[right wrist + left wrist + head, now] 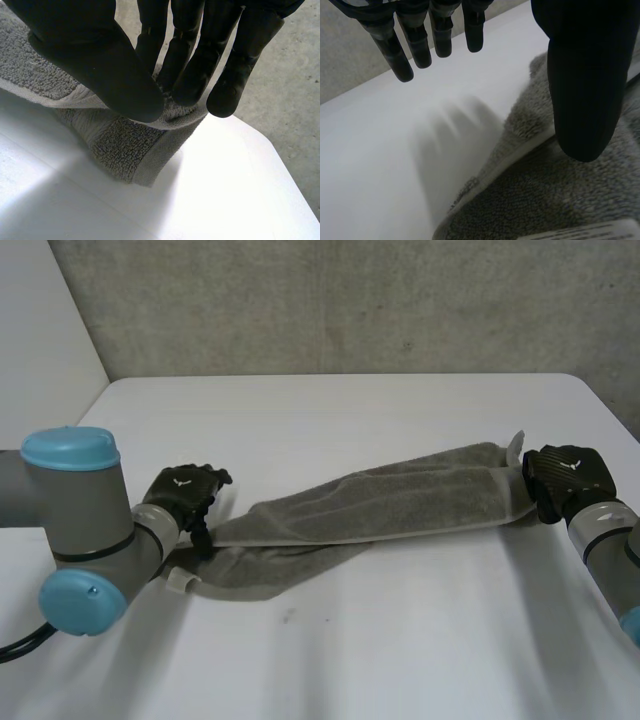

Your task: Fold the towel.

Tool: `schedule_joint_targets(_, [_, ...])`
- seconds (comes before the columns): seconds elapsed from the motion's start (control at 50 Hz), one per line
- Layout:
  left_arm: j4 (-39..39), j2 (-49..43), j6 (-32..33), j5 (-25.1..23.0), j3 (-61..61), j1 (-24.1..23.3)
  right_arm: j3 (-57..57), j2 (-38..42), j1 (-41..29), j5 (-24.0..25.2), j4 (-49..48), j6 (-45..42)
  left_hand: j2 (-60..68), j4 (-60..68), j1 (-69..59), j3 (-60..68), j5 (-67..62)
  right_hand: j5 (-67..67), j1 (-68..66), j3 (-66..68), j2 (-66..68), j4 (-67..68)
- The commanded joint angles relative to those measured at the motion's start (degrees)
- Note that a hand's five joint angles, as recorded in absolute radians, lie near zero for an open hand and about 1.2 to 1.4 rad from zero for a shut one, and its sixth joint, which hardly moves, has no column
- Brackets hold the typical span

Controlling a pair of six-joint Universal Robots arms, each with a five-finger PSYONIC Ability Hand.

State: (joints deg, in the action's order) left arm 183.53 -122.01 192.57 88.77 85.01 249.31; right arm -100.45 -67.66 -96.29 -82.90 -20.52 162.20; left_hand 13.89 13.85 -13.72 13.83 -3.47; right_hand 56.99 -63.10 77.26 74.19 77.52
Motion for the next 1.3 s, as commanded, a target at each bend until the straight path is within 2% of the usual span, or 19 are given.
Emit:
schedule_joint_targets(0.02, [0.0, -3.4, 0.0, -0.1, -2.9, 0.7, 0.1, -0.9, 0.4, -0.1, 0.0, 0.4, 8.4, 8.5, -8.6, 8.5, -8.8, 13.0, -16.9, 2.7, 5.8, 2.5])
schedule_joint_targets(0.26, [-0.8, -4.1, 0.1, -0.1, -1.7, 0.3, 1.4, -1.8, 2.0, -0.5, -0.4, 0.3, 22.6, 22.6, -22.7, 22.6, -23.0, 13.0, -16.9, 2.7, 5.8, 2.5])
schedule_joint_targets(0.3, [-0.7, -3.7, 0.2, 0.0, -1.0, 0.0, 1.8, -1.8, 2.0, -0.6, -0.2, 0.3, 32.8, 32.8, -32.9, 32.8, -33.2, 13.0, -16.9, 2.7, 5.8, 2.5])
schedule_joint_targets(0.32, [-0.7, -3.7, 0.2, 0.0, -1.0, 0.0, 2.1, -1.8, 1.9, -0.7, 0.0, 0.2, 32.8, 32.9, -33.0, 32.9, -33.2, 13.0, -16.9, 2.7, 5.8, 2.5])
schedule_joint_targets(0.36, [-0.7, -3.7, 0.2, 0.0, -0.8, 0.0, 2.2, -1.8, 1.9, -0.7, -0.1, 0.1, 48.7, 48.8, -48.9, 48.8, -49.1, 13.0, -16.9, 2.7, 5.8, 2.5])
schedule_joint_targets(0.38, [-0.7, -3.7, 0.2, 0.0, -0.8, 0.0, 2.4, -1.8, 1.8, -0.7, -0.1, 0.0, 48.8, 48.8, -49.0, 48.9, -49.2, 13.0, -16.9, 2.7, 5.8, 2.5])
schedule_joint_targets(0.42, [-0.8, -3.7, 0.3, 0.0, -0.7, 0.4, 2.7, -1.9, 1.7, -0.8, 0.0, 0.0, 66.0, 66.1, -66.2, 66.1, -66.4, 13.0, -16.9, 2.7, 5.8, 2.5])
schedule_joint_targets(0.52, [-0.9, -2.7, 0.3, 0.2, -0.5, 0.5, 4.0, -2.0, 1.5, -0.7, 0.3, -0.1, 66.1, 66.2, -66.3, 66.2, -66.5, 13.0, -16.9, 2.7, 5.8, 2.5])
schedule_joint_targets(0.58, [-1.6, 2.0, 0.4, 0.4, -0.7, 0.4, 5.5, -3.4, 1.3, -0.7, 2.4, -0.8, 66.1, 66.2, -66.3, 66.2, -66.5, 13.0, -16.9, 2.7, 5.8, 2.5])
schedule_joint_targets(0.6, [-1.6, 2.0, 0.4, 0.4, -0.7, 0.4, 6.7, -5.4, 1.2, -0.7, 4.5, -1.5, 66.1, 66.2, -66.3, 66.2, -66.5, 13.0, -16.9, 2.7, 5.8, 2.5])
schedule_joint_targets(0.68, [-3.6, 12.3, 0.4, 0.2, -2.2, -0.2, 12.5, -11.5, 1.6, -0.2, 13.9, -3.8, 66.1, 66.2, -66.3, 66.2, -66.5, 13.0, -16.9, 2.7, 5.8, 2.5])
schedule_joint_targets(0.74, [-5.0, 19.7, 1.0, 0.2, -4.7, -0.2, 15.4, -12.9, 1.5, -0.1, 17.8, -4.6, 66.1, 66.2, -66.3, 66.2, -66.5, 13.0, -16.9, 2.7, 5.8, 2.5])
schedule_joint_targets(0.78, [-6.2, 22.7, 1.8, 0.1, -6.2, -0.2, 22.4, -15.2, 1.5, 0.3, 26.4, -7.1, 66.1, 66.2, -66.3, 66.2, -66.5, 13.0, -16.9, 2.7, 5.8, 2.5])
schedule_joint_targets(0.9, [-15.6, 29.1, 9.3, 0.2, -14.6, 0.0, 36.5, -20.1, 1.9, 1.7, 38.7, -12.1, 66.1, 66.2, -66.3, 66.2, -66.5, 13.0, -16.9, 2.7, 5.8, 2.5])
schedule_joint_targets(1.02, [-27.9, 28.1, 11.9, 1.0, -24.8, 0.6, 42.8, -19.1, 2.1, 1.7, 42.8, -15.0, 66.1, 66.2, -66.3, 66.2, -66.5, 13.0, -16.9, 2.7, 5.8, 2.5])
schedule_joint_targets(1.04, [-27.9, 28.1, 11.9, 1.0, -24.8, 0.6, 43.5, -17.7, 2.1, 1.4, 43.7, -15.9, 66.1, 66.2, -66.3, 66.2, -66.5, 13.0, -16.9, 2.7, 5.8, 2.5])
schedule_joint_targets(1.08, [-31.7, 25.0, 11.9, 1.1, -27.1, 0.7, 43.6, -16.0, 1.7, 1.3, 44.3, -16.8, 66.1, 66.2, -66.3, 66.2, -66.5, 13.0, -16.9, 2.7, 5.8, 2.5])
schedule_joint_targets(1.26, [-33.8, 11.8, 12.5, 1.0, -30.7, 1.0, 42.7, -3.4, -1.3, 1.1, 45.8, -21.2, 66.1, 66.2, -66.3, 66.2, -66.5, 13.0, -16.9, 2.7, 5.8, 2.5])
schedule_joint_targets(1.3, [-34.1, 4.5, 12.8, 1.0, -36.6, 1.8, 43.5, -1.1, -2.1, 1.3, 45.2, -21.7, 66.1, 66.2, -66.3, 66.2, -66.5, 13.0, -16.9, 2.7, 5.8, 2.5])
